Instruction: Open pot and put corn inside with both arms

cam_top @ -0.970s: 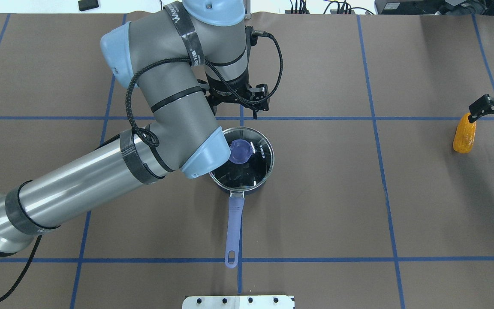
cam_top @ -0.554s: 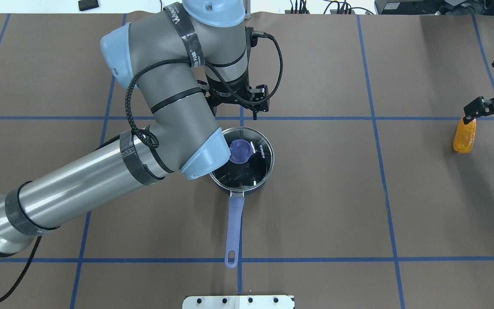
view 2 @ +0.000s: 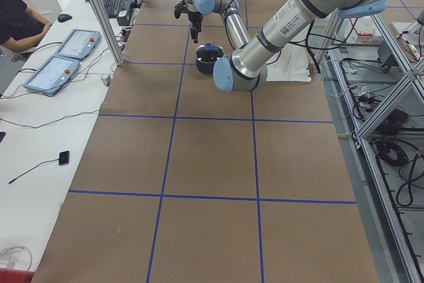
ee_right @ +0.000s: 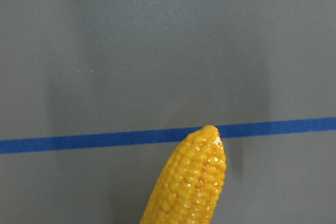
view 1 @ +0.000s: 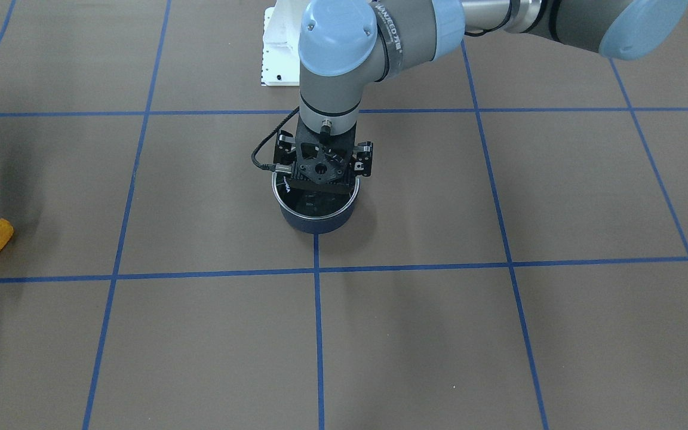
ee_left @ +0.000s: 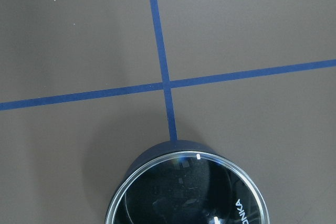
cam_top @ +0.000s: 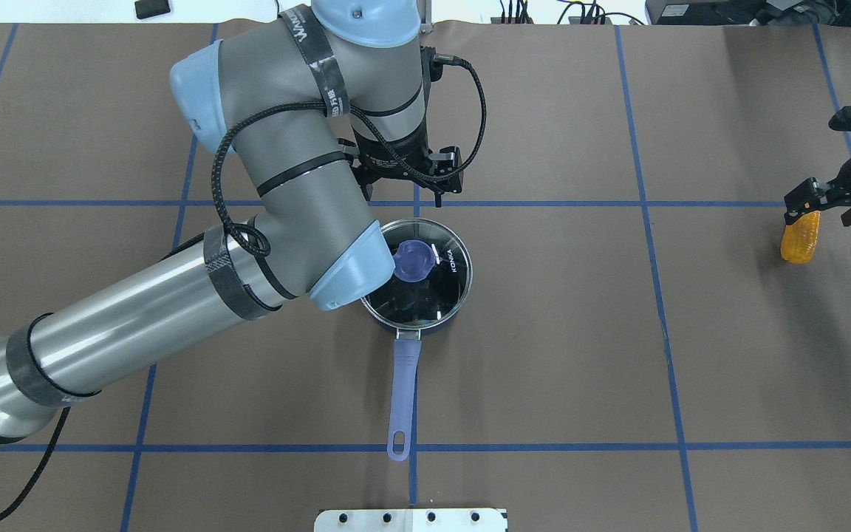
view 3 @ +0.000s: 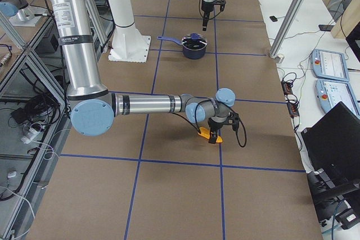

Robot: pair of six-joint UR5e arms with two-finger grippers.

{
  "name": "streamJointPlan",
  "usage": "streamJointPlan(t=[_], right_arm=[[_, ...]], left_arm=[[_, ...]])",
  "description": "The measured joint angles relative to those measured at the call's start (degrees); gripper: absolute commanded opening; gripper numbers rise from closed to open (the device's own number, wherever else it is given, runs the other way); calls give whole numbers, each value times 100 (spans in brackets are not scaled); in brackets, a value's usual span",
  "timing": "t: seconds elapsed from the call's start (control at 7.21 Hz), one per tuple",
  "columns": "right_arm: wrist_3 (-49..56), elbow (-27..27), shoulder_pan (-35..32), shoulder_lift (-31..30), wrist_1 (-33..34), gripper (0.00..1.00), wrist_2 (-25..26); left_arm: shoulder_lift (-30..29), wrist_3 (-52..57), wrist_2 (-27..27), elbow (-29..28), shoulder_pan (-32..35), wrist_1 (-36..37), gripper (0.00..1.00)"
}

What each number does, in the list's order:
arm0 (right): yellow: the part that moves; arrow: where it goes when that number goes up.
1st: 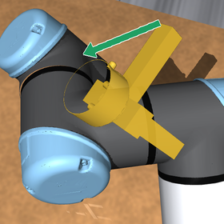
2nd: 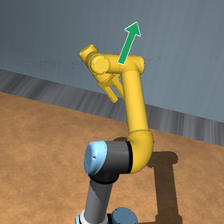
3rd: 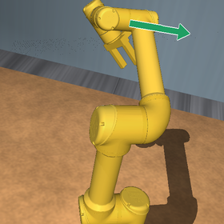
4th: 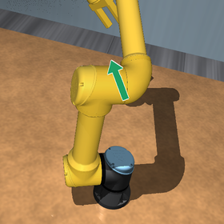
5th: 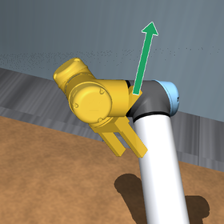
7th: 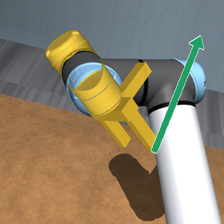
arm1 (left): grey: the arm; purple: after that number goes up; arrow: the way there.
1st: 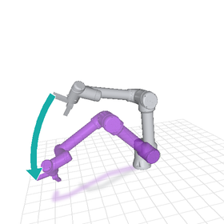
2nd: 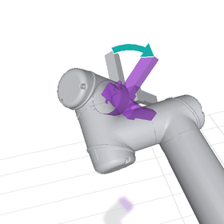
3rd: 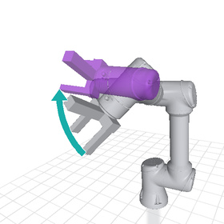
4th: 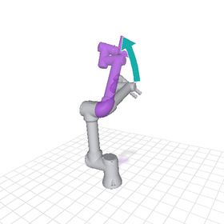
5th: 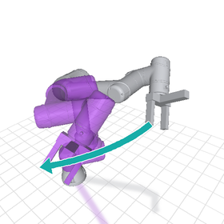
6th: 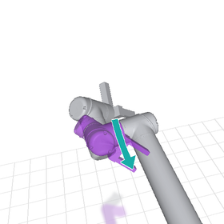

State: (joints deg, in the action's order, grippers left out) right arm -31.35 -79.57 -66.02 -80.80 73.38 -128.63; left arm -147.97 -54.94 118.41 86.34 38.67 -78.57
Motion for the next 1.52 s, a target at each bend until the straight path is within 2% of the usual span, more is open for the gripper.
streamJointPlan(t=[0.55,0.69,1.11,1.25,1.52], right_arm=[[34,71,146,-20,-13,96,296],[34,86,167,-21,-30,90,307],[33,119,208,-20,-81,41,308],[29,114,211,-20,-85,30,308],[18,61,212,33,-87,27,285]], left_arm=[[29,14,7,11,0,0,100],[32,17,7,12,0,0,100],[39,29,7,14,0,0,100],[39,40,7,14,0,0,100],[42,57,7,18,0,0,100]])
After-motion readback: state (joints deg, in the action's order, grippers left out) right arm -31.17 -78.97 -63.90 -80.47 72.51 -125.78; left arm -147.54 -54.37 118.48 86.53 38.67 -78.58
